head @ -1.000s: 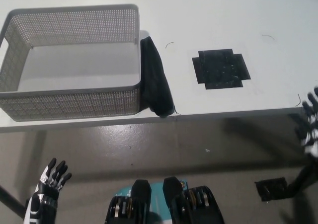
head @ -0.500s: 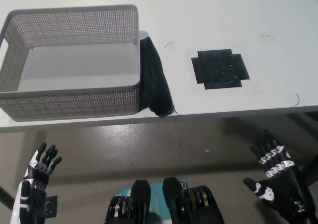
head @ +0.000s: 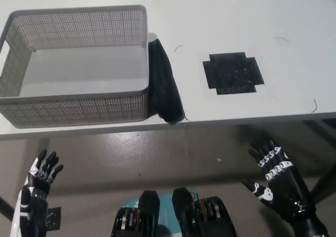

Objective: Use the right hand to push the pencil case on the right hand side to the container on the left side

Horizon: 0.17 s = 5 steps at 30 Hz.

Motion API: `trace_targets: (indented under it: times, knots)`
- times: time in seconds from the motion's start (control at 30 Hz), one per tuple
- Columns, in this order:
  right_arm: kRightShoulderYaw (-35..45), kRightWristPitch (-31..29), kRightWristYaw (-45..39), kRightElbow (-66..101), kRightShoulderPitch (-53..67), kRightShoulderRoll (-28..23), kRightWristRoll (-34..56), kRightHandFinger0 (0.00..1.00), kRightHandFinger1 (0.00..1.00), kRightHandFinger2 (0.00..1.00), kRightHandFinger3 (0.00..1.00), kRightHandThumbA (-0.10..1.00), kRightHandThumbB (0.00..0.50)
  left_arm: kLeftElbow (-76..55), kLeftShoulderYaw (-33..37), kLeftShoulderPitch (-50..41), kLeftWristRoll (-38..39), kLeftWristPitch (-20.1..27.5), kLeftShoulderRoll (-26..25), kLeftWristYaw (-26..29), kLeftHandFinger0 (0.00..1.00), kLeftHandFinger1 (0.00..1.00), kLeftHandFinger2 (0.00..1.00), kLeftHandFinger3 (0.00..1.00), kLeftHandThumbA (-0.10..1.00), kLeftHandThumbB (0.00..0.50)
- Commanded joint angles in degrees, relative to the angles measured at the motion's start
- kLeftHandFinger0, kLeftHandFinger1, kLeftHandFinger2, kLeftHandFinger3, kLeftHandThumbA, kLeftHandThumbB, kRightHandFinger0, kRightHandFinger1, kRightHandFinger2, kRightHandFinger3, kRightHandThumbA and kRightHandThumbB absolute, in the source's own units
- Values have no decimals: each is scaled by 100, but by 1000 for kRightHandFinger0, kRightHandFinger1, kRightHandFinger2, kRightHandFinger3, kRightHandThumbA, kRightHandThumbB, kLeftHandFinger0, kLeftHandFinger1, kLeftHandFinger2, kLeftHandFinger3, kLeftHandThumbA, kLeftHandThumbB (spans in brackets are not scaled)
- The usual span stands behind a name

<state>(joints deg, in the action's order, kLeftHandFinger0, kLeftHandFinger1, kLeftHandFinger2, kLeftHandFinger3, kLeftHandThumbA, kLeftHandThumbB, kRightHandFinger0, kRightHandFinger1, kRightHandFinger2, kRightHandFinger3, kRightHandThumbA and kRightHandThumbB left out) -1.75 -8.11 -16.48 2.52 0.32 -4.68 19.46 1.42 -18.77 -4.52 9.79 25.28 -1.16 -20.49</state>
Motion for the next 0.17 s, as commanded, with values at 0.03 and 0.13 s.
trace_targets:
  times: [0.03, 0.13]
  knots:
    - [131, -135, 31, 102, -86, -14, 35, 1000, 1000, 1000, 1000, 1000, 217, 54, 5, 55, -52, 165, -105, 72, 1000, 1000, 1000, 1000, 1000, 371]
    - [196, -193, 10, 107, -75, -46, 60, 1000, 1000, 1000, 1000, 1000, 203, 102, -1, 63, -175, 165, -98, 133, 1000, 1000, 1000, 1000, 1000, 357]
